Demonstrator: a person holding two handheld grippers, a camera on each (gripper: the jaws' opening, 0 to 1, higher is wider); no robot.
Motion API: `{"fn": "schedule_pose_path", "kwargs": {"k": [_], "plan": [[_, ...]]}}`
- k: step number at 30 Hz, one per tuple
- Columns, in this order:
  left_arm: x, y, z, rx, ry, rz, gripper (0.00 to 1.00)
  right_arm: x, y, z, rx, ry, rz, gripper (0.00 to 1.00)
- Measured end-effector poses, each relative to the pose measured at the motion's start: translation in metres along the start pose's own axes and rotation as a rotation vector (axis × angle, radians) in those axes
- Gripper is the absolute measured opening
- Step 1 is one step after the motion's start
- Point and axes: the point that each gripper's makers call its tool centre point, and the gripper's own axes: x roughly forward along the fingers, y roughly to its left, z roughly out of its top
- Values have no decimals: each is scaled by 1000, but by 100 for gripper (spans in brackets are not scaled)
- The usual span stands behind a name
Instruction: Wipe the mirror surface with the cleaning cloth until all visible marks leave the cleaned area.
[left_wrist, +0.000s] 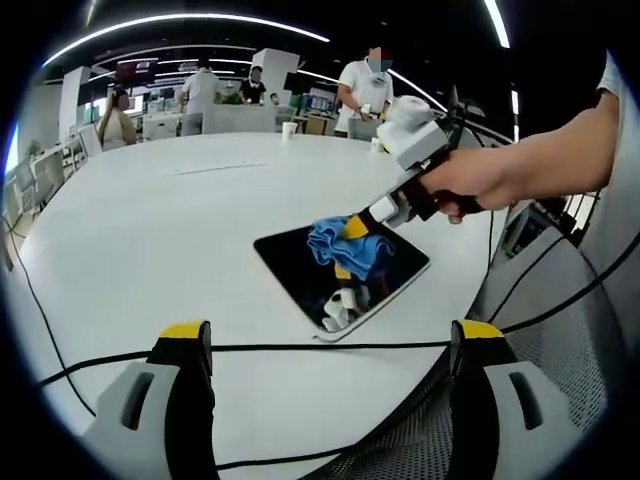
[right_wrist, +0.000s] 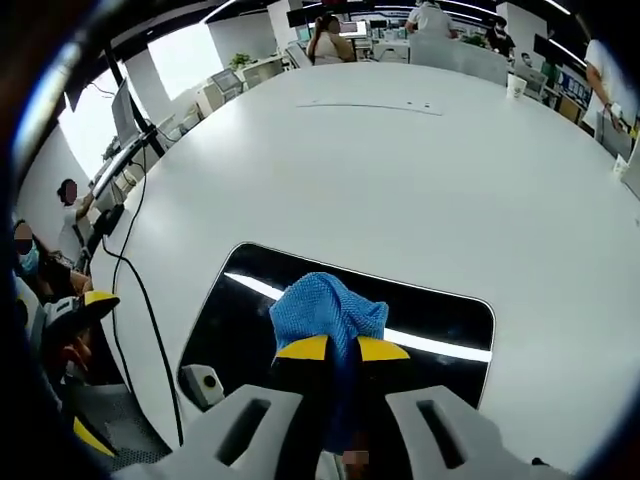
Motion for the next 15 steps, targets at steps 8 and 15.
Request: {"fn": "schedule_pose_path", "kwargs": {"k": [8, 15], "plan": [[-1, 1, 1, 5, -4, 6, 99, 7, -6, 12, 7, 3, -7, 4], [-1, 2, 1, -5, -3, 11, 99, 12, -9, 21, 0, -6, -16, 4]]}}
